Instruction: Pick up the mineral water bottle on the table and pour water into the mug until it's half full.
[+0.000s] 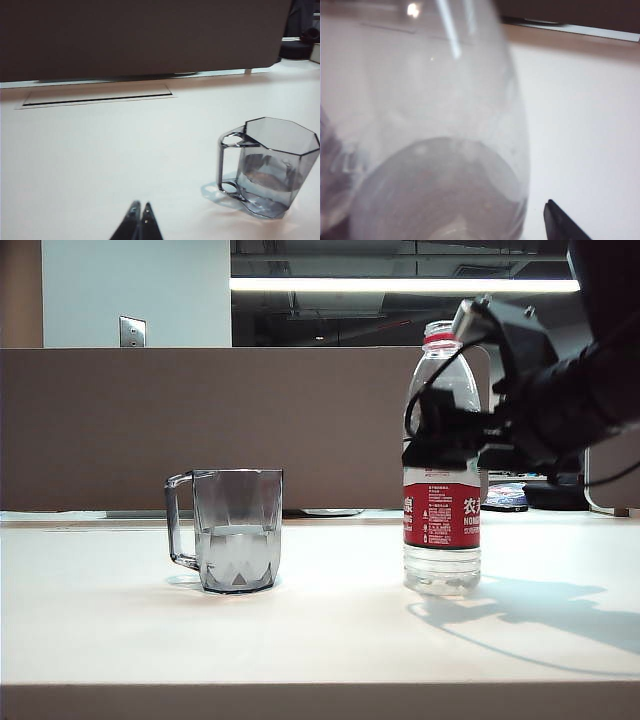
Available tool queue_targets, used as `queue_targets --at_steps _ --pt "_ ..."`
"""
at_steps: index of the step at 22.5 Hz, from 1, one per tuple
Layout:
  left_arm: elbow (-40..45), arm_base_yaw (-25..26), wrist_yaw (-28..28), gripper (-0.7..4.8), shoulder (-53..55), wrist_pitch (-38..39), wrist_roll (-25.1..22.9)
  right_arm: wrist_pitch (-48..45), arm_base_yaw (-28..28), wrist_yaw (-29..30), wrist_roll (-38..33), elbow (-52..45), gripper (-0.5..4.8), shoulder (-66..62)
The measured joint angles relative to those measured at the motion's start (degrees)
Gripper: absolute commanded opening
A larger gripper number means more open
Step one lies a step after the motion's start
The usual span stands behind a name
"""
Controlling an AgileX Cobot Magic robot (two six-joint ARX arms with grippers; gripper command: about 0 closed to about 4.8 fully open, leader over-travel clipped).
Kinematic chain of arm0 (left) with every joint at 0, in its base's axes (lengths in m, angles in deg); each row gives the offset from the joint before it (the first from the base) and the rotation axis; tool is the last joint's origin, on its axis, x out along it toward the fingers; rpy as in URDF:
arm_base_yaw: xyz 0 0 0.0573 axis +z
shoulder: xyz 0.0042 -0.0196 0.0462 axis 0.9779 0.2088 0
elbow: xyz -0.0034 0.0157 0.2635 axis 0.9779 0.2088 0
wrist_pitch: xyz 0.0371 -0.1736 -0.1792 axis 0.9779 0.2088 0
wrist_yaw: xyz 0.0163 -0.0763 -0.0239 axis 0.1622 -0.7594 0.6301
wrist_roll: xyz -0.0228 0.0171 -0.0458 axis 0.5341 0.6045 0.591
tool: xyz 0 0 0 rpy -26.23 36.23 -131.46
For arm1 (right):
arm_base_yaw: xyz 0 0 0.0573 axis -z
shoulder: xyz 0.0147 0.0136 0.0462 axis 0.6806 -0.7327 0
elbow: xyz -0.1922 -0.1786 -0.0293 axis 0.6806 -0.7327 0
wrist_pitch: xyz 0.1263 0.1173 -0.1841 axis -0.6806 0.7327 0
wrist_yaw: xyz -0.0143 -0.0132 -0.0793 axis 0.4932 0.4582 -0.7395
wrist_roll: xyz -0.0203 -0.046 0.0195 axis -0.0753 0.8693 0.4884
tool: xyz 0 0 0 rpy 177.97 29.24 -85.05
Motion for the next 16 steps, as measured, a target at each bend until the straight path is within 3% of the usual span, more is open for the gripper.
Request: queue_targets --at_steps 9,16 --pt "0.0 2.5 -0.1 -0.05 0.0 0.0 0.0 9.3 0.0 0.0 -0.7 -0.3 4.79 8.2" --pt "0.0 3.1 0.0 -0.05 0.0 0.0 0.0 11.8 0.0 0.0 -3.1 -7.5 4.79 19.7"
